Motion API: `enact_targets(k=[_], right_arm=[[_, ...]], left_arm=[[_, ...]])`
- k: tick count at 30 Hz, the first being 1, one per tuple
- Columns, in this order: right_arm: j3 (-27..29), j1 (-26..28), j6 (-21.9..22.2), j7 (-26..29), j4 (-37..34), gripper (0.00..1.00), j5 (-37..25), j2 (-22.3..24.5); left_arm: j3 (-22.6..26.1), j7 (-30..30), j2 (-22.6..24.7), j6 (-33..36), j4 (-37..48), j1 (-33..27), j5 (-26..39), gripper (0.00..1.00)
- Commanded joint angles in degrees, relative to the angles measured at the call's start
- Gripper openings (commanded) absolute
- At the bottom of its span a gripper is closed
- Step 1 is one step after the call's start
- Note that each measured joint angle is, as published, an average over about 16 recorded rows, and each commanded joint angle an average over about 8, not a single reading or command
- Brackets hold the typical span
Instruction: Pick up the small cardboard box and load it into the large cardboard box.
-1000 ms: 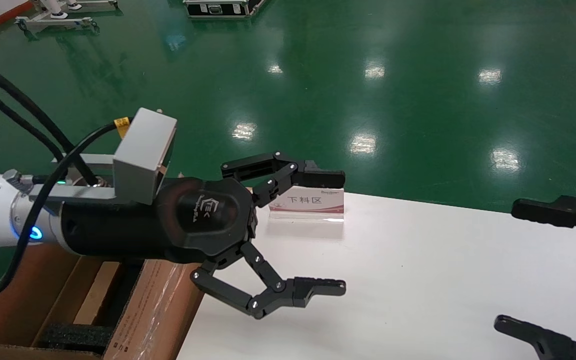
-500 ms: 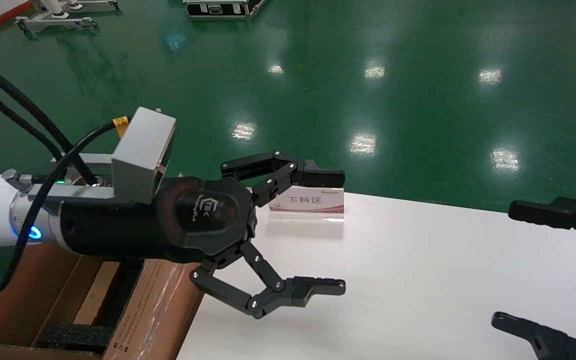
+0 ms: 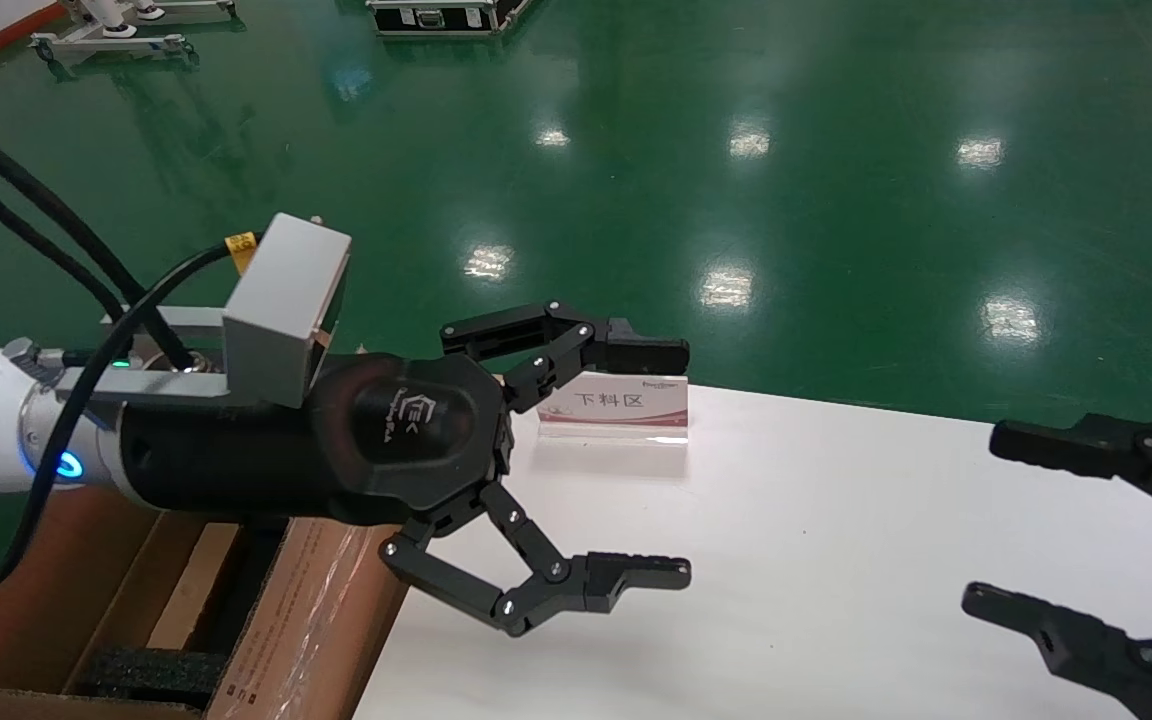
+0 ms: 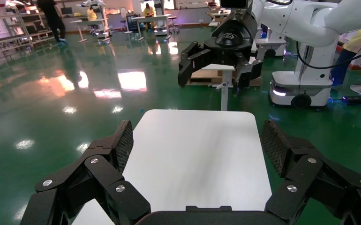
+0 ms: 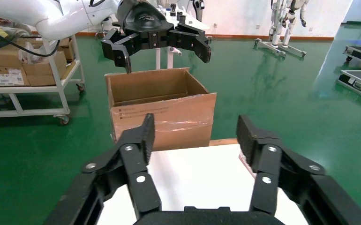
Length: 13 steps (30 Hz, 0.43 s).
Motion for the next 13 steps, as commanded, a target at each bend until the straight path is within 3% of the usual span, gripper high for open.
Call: enact_targets(k=[1,13], right_arm=[[0.00,0.00,0.00,0.00,0.00,0.00,0.00,0.00],[0.01,-0.01,-0.01,0.01,0.01,0.00,-0.01,0.00]], left_arm=[[0.01,0.01,-0.01,-0.01,0.00,0.00,-0.01,1.00],[0.05,0.03,-0.02,-0.03,0.01,-0.01,-0.03,1.00]])
